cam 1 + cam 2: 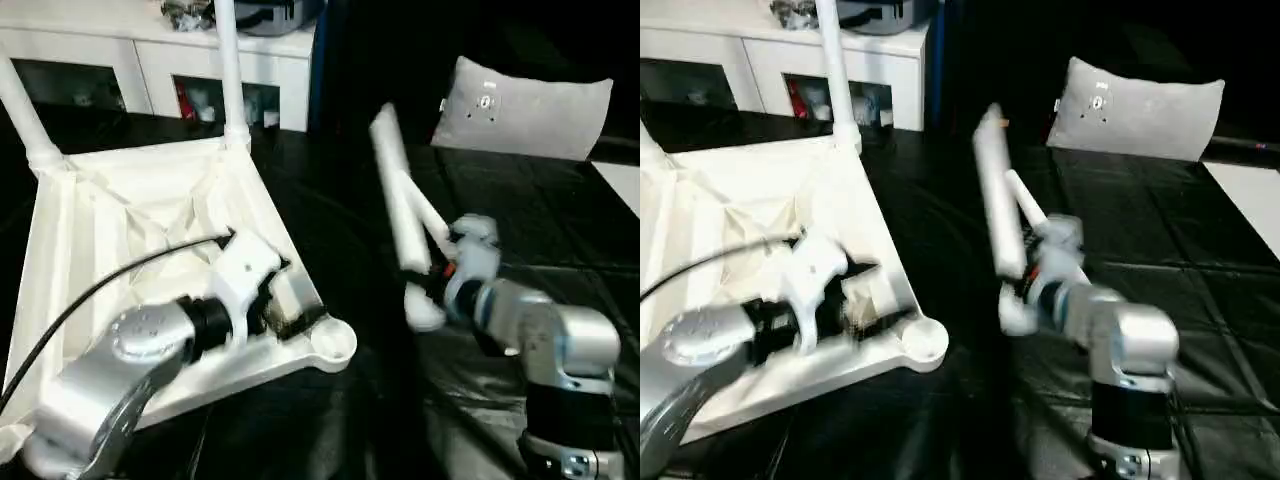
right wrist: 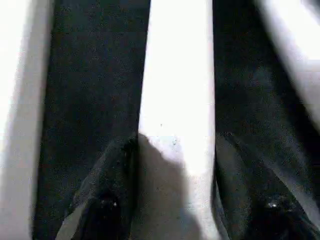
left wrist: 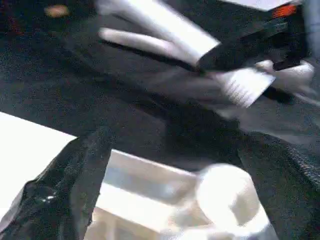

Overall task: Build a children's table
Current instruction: Pick table leg

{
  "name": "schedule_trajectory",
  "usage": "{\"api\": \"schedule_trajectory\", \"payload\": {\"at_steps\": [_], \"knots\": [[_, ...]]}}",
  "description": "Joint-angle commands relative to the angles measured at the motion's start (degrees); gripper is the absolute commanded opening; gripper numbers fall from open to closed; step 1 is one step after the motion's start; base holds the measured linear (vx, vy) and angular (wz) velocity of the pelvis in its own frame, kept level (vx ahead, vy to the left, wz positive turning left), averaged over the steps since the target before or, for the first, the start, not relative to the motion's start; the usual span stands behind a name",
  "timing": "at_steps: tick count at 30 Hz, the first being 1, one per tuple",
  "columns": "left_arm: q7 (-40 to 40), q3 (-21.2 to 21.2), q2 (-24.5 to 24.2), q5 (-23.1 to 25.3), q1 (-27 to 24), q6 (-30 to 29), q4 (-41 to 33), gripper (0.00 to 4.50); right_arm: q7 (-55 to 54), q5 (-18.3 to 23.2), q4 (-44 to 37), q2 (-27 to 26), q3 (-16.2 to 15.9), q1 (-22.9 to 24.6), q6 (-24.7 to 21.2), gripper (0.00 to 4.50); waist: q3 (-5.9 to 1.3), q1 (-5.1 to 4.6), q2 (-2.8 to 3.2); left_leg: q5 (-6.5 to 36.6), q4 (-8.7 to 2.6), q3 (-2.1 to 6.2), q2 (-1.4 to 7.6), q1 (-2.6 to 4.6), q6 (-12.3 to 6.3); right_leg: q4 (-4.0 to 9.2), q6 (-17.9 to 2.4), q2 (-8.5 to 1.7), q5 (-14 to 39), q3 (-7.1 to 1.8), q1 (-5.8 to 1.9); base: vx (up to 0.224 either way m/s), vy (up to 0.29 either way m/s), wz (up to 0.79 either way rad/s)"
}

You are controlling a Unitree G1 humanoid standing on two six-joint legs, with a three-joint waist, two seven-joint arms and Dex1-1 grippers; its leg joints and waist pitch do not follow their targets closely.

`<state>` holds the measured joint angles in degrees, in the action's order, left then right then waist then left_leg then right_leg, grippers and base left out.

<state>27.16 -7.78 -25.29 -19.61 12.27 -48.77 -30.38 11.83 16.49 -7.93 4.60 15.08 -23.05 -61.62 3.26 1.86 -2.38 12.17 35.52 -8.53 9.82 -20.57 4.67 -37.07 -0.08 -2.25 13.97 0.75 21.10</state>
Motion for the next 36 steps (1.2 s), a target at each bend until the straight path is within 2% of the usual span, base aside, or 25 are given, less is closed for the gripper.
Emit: {"api": "schedule_trajectory", "payload": {"at_steps": [1, 2, 3, 4, 5, 6, 9, 10, 11, 12, 13, 14, 16, 18, 19, 20, 21, 22, 23, 30, 31, 32, 34, 35, 36], "knots": [[-1.83, 1.36, 1.12, 0.72, 2.07, 1.24, 1.48, 4.5, 1.47, 2.03, -1.64, -0.4, 1.68, 0.03, 7.34, 1.93, -3.14, -0.2, 0.94, 4.83, -4.75, 0.32, 2.34, 0.44, 4.08, 4.37, -9.12, -4.06, 0.15, -2.52, -2.06, 0.0, 0.0, 0.0], [-2.54, 2.16, 2.28, 0.33, 3.13, 1.47, 2.47, 4.5, 1.99, 3.02, -1.54, -1.0, 2.71, -0.22, 7.28, 1.93, -3.19, -0.13, 1.34, 4.22, -4.68, 0.39, 2.35, 0.42, 3.89, 4.13, -9.34, -4.07, -0.99, -2.5, -2.04, 0.0, 0.0, 0.0], [-3.23, 3.17, 3.6, -0.51, 4.31, 1.38, 3.52, 4.5, 3.81, 5.65, -1.38, -1.83, 4.53, -0.7, 5.77, 1.93, -3.18, -0.3, 1.16, 3.97, -4.67, 0.31, 2.24, 0.36, 3.68, 4.2, -9.39, -3.92, -1.58, -2.51, -2.1, 0.0, 0.0, 0.0], [-3.7, 4.06, 4.75, -1.38, 5.33, 1.24, 4.43, 4.5, 5.49, 7.86, -1.42, -2.41, 5.87, -1.04, 4.78, 1.93, -3.21, -0.36, 1.45, 4.53, -4.57, 0.26, 2.11, 0.44, 3.41, 4.2, -9.84, -3.81, -2.45, -2.57, -2.13, 0.0, 0.0, 0.0], [-3.9, 4.57, 5.37, -1.92, 5.8, 1.16, 4.96, 4.5, 6.28, 8.68, -1.6, -2.72, 6.17, -0.99, 5.16, 1.93, -3.29, -0.19, 1.24, 3.95, -4.62, 0.46, 2.19, 0.27, 2.99, 4.11, -10.17, -3.93, -3.2, -2.48, -2.43, 0.0, 0.0, 0.0], [-4.0, 4.86, 5.71, -2.22, 6.06, 1.11, 5.26, 4.5, 6.72, 9.13, -1.7, -2.9, 6.33, -0.96, 5.37, 1.93, -3.31, -0.04, 1.74, 3.77, -4.58, 0.5, 2.13, 0.26, 2.97, 3.99, -10.45, -4.0, -3.57, -2.45, -2.39, 0.0, 0.0, 0.0], [-5.99, 10.46, 11.66, -7.89, 10.04, -0.04, 9.59, 4.5, 13.37, 16.4, -3.0, -4.96, 8.36, -0.19, 7.03, 1.93, -3.36, 0.05, 1.42, 3.53, -4.45, 0.43, 2.21, 0.17, 2.1, 4.1, -11.98, -4.2, -4.33, -2.46, -2.57, 0.0, 0.0, 0.0], [-6.66, 12.14, 13.39, -9.49, 11.52, -0.2, 10.77, 4.5, 15.36, 18.63, -3.18, -4.96, 8.22, 0.26, 7.57, 1.93, -3.32, 0.07, 0.75, 3.02, -4.45, 0.32, 2.17, 0.03, 1.36, 4.18, -12.38, -4.18, -4.35, -2.47, -2.75, 0.0, 0.0, 0.0], [-6.66, 12.14, 13.39, -9.49, 11.52, -0.2, 10.77, 4.5, 15.36, 18.63, -3.18, -4.96, 8.22, 0.26, 7.57, 1.93, -3.33, 0.32, 1.16, 2.56, -4.35, 0.36, 2.22, 0.12, 0.86, 4.22, -12.8, -4.34, -4.1, -2.43, -2.69, 0.0, 0.0, 0.0], [-7.77, 14.49, 15.75, -11.76, 14.2, -0.62, 12.58, 4.5, 18.06, 21.91, -3.31, -4.64, 7.94, 0.75, 7.45, 1.93, -3.26, 0.21, 0.96, 2.32, -4.46, 0.42, 2.3, 0.0, 0.66, 4.24, -12.72, -4.33, -3.98, -2.39, -2.78, 0.0, 0.0, 0.0], [-8.36, 15.53, 16.83, -12.88, 15.52, -0.98, 13.45, 4.5, 19.45, 23.06, -3.4, -4.35, 7.69, 0.94, 7.34, 1.92, -3.29, 0.39, 0.78, 2.75, -4.26, 0.19, 2.16, 0.2, 0.17, 4.33, -12.98, -4.33, -3.05, -2.43, -2.72, 0.0, 0.0, 0.0], [-9.03, 16.64, 18.0, -14.08, 16.99, -1.42, 14.42, 4.5, 20.96, 24.19, -3.47, -3.98, 7.4, 1.1, 7.22, 1.91, -3.32, 0.46, 0.86, 2.27, -4.26, 0.32, 2.34, 0.14, -0.06, 4.35, -13.34, -4.51, -2.96, -2.37, -2.76, 0.0, 0.0, 0.0], [-9.7, 17.93, 19.45, -16.09, 18.85, -2.55, 15.74, 4.5, 22.98, 25.63, -3.77, -3.56, 7.19, 1.26, 6.23, 1.91, -3.3, 0.53, 0.8, 1.53, -4.33, 0.4, 2.44, 0.06, -0.47, 4.33, -13.3, -4.51, -3.46, -2.32, -2.71, 0.0, 0.0, 0.0], [-9.7, 17.93, 19.45, -16.09, 18.85, -2.55, 15.74, 4.5, 22.98, 25.63, -3.77, -3.56, 7.19, 1.26, 6.23, 1.91, -3.22, 0.67, 0.56, 0.73, -4.29, 0.32, 2.43, 0.02, -1.1, 4.35, -13.1, -4.56, -3.24, -2.3, -2.59, 0.0, 0.0, 0.0], [-11.19, 20.45, 22.69, -21.06, 22.29, -4.89, 18.04, 4.5, 26.44, 27.76, -4.57, -2.7, 6.47, 1.67, 4.79, 1.91, -3.22, 0.58, -0.01, 0.84, -4.3, 0.2, 2.36, -0.11, -1.18, 4.44, -12.95, -4.54, -2.48, -2.3, -2.74, 0.0, 0.0, 0.0], [-11.69, 21.52, 24.15, -23.64, 23.98, -5.92, 19.09, 4.5, 27.82, 28.85, -5.08, -2.38, 6.03, 1.91, 4.28, 1.91, -3.43, 1.16, 0.42, 0.85, -4.07, 0.2, 2.34, 0.23, -1.13, 4.48, -13.21, -4.72, -2.01, -2.3, -2.67, 0.0, 0.0, 0.0], [-11.69, 21.52, 24.15, -23.64, 23.98, -5.92, 19.09, 4.5, 27.82, 28.85, -5.08, -2.38, 6.03, 1.91, 4.28, 1.91, -3.31, 1.11, 0.32, 0.97, -4.04, 0.05, 2.28, 0.14, -1.22, 4.57, -13.47, -4.62, -2.19, -2.39, -2.57, 0.0, 0.0, 0.0], [-12.3, 22.73, 25.5, -25.99, 25.67, -7.12, 20.06, 4.5, 28.84, 30.34, -5.39, -1.77, 5.34, 2.27, 4.3, 1.91, -3.36, 1.31, 0.21, 0.04, -4.24, 0.33, 2.44, -0.17, -1.41, 4.39, -13.42, -4.76, -2.92, -2.24, -2.8, 0.0, 0.0, 0.0], [-12.26, 22.77, 25.61, -26.2, 25.85, -7.26, 20.14, 4.5, 28.93, 30.47, -5.46, -1.67, 5.18, 2.36, 4.36, 1.91, -3.32, 1.48, 0.11, 0.25, -4.13, 0.23, 2.36, -0.06, -1.49, 4.44, -13.37, -4.7, -2.78, -2.2, -2.62, 0.0, 0.0, 0.0], [-11.77, 22.07, 26.44, -27.48, 27.47, -8.53, 21.13, 4.5, 30.39, 30.74, -7.21, -0.08, 2.23, 3.99, 5.28, 1.91, -3.17, 1.63, 0.06, 0.57, -4.3, 0.31, 2.44, -0.22, -1.37, 4.78, -11.59, -4.75, -0.5, -2.23, -2.69, 0.0, 0.0, 0.0], [-11.9, 22.04, 26.8, -27.95, 27.59, -8.73, 21.32, 4.5, 30.97, 29.24, -7.94, 0.73, 0.59, 4.62, 6.23, 1.91, -3.18, 1.64, 0.23, 0.64, -4.28, 0.32, 2.5, -0.22, -1.25, 4.78, -11.58, -4.87, -0.18, -2.25, -2.61, 0.0, 0.0, 0.0], [-12.02, 22.09, 27.05, -28.32, 27.64, -8.86, 21.42, 4.5, 31.34, 28.17, -8.39, 1.27, -0.49, 5.02, 6.9, 1.91, -3.13, 1.62, 0.13, 0.83, -4.3, 0.28, 2.49, -0.2, -1.08, 4.88, -11.52, -4.77, 0.0, -2.27, -2.58, 0.0, 0.0, 0.0], [-11.15, 20.39, 26.7, -27.09, 27.04, -8.74, 20.77, 4.5, 31.29, 23.76, -9.22, 2.17, -4.14, 5.81, 10.21, 1.91, -3.15, 1.67, 0.29, 0.75, -4.31, 0.34, 2.5, -0.21, -0.88, 4.83, -11.32, -4.74, 0.0, -2.24, -2.57, 0.0, 0.0, 0.0], [-10.99, 19.88, 26.5, -26.67, 26.92, -8.77, 20.57, 4.5, 31.17, 22.61, -9.34, 2.35, -5.08, 5.97, 11.19, 1.91, -3.11, 1.59, 0.15, 0.81, -4.38, 0.38, 2.57, -0.23, -0.54, 4.88, -10.84, -4.82, 0.22, -2.26, -2.53, 0.0, 0.0, 0.0], [-10.92, 18.71, 25.99, -25.51, 26.5, -7.79, 20.16, 4.3, 30.34, 18.83, -9.0, 2.86, -7.72, 6.09, 14.97, 1.91, -3.11, 1.6, 0.28, 1.17, -4.39, 0.41, 2.61, -0.23, -0.44, 4.88, -10.69, -4.85, 0.68, -2.26, -2.44, 0.0, 0.0, 0.0]]}}
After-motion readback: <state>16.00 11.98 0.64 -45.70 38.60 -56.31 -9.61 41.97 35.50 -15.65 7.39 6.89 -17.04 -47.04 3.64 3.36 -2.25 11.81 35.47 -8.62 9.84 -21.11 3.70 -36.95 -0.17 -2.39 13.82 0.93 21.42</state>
